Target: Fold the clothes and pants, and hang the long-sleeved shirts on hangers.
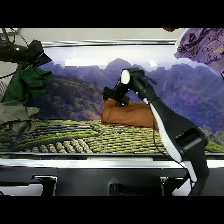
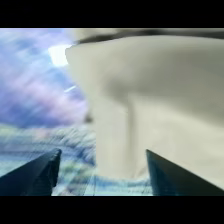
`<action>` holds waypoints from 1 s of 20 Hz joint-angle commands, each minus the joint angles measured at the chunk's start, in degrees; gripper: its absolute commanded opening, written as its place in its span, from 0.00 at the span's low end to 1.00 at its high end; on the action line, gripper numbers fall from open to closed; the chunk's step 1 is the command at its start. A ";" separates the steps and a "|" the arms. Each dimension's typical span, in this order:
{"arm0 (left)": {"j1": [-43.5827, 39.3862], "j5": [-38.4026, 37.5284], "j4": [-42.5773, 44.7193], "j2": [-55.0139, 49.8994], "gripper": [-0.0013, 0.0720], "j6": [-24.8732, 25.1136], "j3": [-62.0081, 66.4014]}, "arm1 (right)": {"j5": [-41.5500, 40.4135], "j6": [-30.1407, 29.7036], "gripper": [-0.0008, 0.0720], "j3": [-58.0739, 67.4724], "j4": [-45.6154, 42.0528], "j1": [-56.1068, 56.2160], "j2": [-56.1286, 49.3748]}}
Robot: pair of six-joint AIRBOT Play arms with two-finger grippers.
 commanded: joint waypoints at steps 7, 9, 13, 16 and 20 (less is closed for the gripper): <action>0.02 0.02 0.00 0.04 0.04 -0.02 0.04 | 10.99 -30.16 0.88 -1.29 7.08 -34.93 15.93; 0.02 0.02 0.00 0.04 0.04 -0.02 0.04 | 12.04 -38.91 0.88 -8.31 20.46 -44.68 15.93; 0.02 0.02 0.00 0.02 0.04 -0.04 0.04 | 7.23 -50.95 0.85 -29.46 32.76 -55.04 15.89; 0.02 0.02 -0.02 0.02 0.04 -0.07 0.04 | 1.29 -56.65 0.85 -40.89 31.63 -54.93 15.67; 0.02 0.02 -0.42 0.02 0.04 -0.07 0.04 | -4.63 -58.34 0.83 -46.53 31.06 -52.85 13.05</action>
